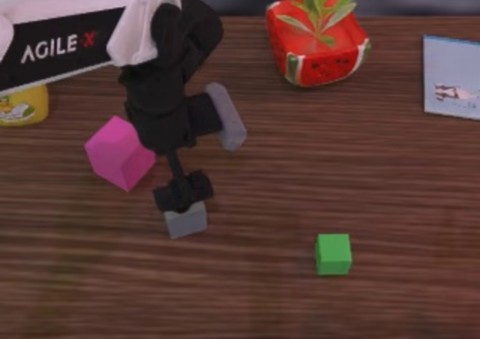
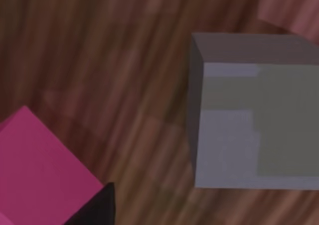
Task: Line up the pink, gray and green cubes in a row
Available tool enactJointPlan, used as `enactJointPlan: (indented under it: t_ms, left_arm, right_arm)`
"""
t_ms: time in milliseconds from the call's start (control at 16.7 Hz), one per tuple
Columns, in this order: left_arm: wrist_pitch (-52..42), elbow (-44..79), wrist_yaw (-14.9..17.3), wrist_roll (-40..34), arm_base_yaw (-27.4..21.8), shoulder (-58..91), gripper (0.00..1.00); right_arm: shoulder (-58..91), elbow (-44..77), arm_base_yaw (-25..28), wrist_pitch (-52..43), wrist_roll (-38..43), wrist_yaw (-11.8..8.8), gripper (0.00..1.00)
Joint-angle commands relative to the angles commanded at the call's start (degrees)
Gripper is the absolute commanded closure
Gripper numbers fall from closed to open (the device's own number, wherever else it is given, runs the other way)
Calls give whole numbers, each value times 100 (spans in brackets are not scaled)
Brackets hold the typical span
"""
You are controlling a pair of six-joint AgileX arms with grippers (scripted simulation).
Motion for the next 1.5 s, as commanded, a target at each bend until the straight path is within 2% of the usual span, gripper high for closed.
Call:
enactJointPlan:
  t_ms: [240,600,900,1500]
  left_arm:
    - [238,-162,1,8,14,98,0]
    - [1631,-894,6,15,11,700,0]
    - [1763,-978,7,19,9,785,0]
    - [1763,-978,7,19,9,785,75]
  right_arm:
    - [0,0,0,0,0,0,0]
    - [0,0,0,0,0,0,0]
    - [0,0,0,0,0,0,0]
    - [0,0,0,0,0,0,0]
